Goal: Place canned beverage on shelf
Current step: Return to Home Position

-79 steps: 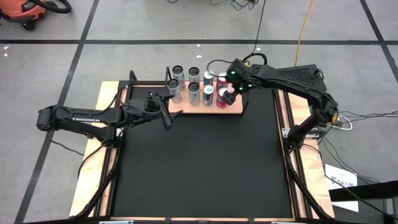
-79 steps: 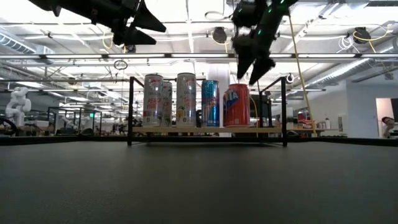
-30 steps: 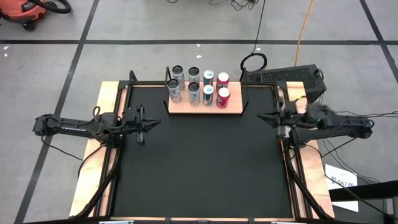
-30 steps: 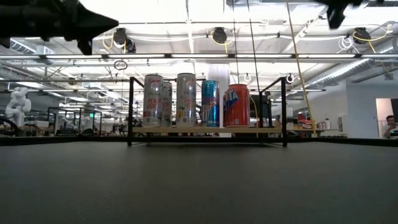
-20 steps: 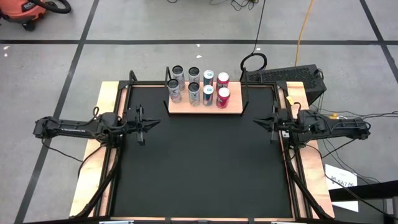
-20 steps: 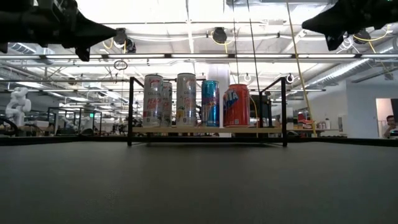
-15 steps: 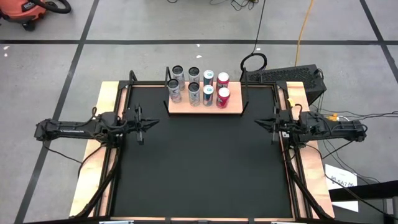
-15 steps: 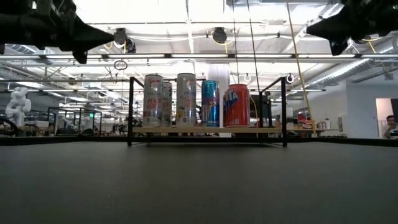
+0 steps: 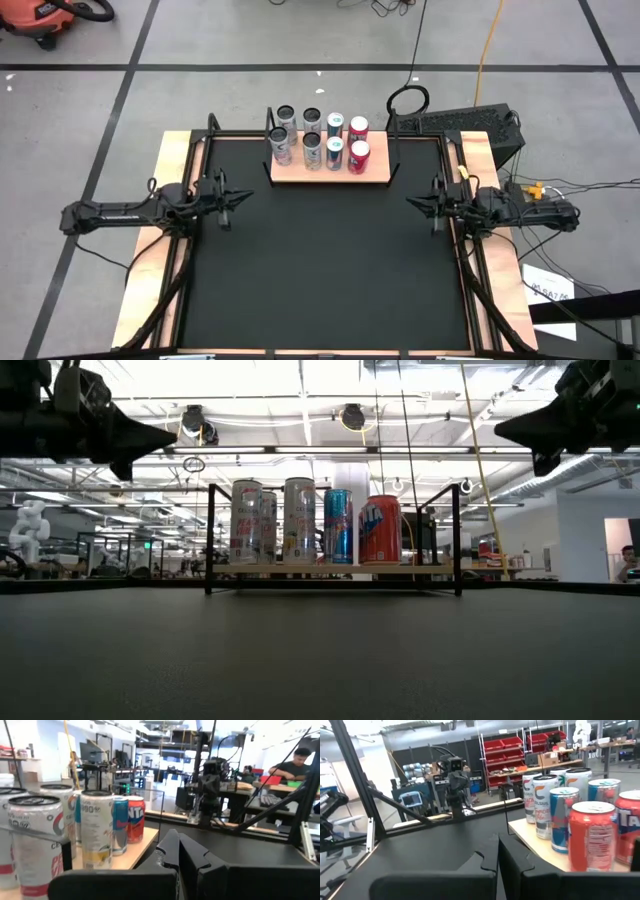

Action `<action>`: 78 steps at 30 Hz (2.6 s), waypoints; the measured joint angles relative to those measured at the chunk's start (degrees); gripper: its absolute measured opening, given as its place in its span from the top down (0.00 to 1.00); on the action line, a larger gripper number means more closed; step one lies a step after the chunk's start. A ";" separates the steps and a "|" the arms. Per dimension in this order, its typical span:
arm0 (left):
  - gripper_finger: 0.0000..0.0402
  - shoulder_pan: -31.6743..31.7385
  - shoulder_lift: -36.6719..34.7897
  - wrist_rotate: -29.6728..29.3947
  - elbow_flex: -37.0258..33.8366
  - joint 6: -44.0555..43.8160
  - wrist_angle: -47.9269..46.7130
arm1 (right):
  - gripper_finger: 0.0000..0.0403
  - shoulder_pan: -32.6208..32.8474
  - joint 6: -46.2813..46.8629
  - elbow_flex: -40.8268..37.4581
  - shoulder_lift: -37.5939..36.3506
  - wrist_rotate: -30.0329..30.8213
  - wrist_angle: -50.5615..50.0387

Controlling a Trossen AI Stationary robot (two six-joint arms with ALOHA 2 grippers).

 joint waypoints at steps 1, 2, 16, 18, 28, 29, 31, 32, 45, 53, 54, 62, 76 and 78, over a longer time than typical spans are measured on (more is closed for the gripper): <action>1.00 0.06 -0.10 0.26 -0.04 0.02 0.24 | 1.00 0.00 0.00 -0.87 -0.06 -0.11 1.44; 1.00 0.06 -0.26 0.63 -0.04 0.32 0.13 | 1.00 0.00 -0.07 -1.62 -0.06 -0.27 2.48; 1.00 0.06 -9.59 6.44 -0.07 1.28 -13.79 | 1.00 -0.02 -1.00 -7.12 -0.17 -1.50 9.40; 1.00 0.06 -12.20 6.44 -0.07 1.31 -17.08 | 1.00 -0.02 -1.15 -7.37 -0.21 -1.53 9.90; 1.00 0.06 -12.80 6.51 0.48 1.38 -21.03 | 1.00 -0.02 -3.96 -8.06 -0.22 -1.42 9.11; 1.00 0.06 -12.84 6.51 0.48 1.39 -21.05 | 1.00 -0.02 -3.85 -8.19 -0.22 -1.42 9.06; 1.00 0.06 -12.78 6.51 0.48 1.79 -21.12 | 1.00 -0.02 -3.62 -8.26 -0.17 -1.41 8.46; 1.00 0.06 -12.60 6.51 0.48 1.77 -21.12 | 1.00 -0.02 -3.58 -8.26 -0.15 -1.21 7.91; 1.00 0.06 -12.12 6.47 0.46 1.42 -20.73 | 1.00 -0.02 -3.04 -8.33 -0.13 -1.44 6.60; 1.00 0.06 -12.12 6.47 0.44 1.42 -20.70 | 1.00 -0.02 -3.04 -8.35 -0.13 -1.42 6.53; 1.00 0.06 -12.12 6.45 0.44 1.42 -20.70 | 1.00 -0.02 -3.04 -8.35 -0.13 -1.42 6.51; 1.00 0.06 -12.12 6.44 0.41 1.42 -20.66 | 1.00 -0.02 -3.04 -8.37 -0.13 -1.43 6.45; 1.00 0.06 -12.12 6.42 0.41 1.42 -20.64 | 1.00 -0.02 -3.03 -8.37 -0.13 -1.42 6.38; 1.00 0.06 -12.12 6.42 0.41 1.42 -20.64 | 1.00 -0.02 -3.03 -8.37 -0.13 -1.41 6.38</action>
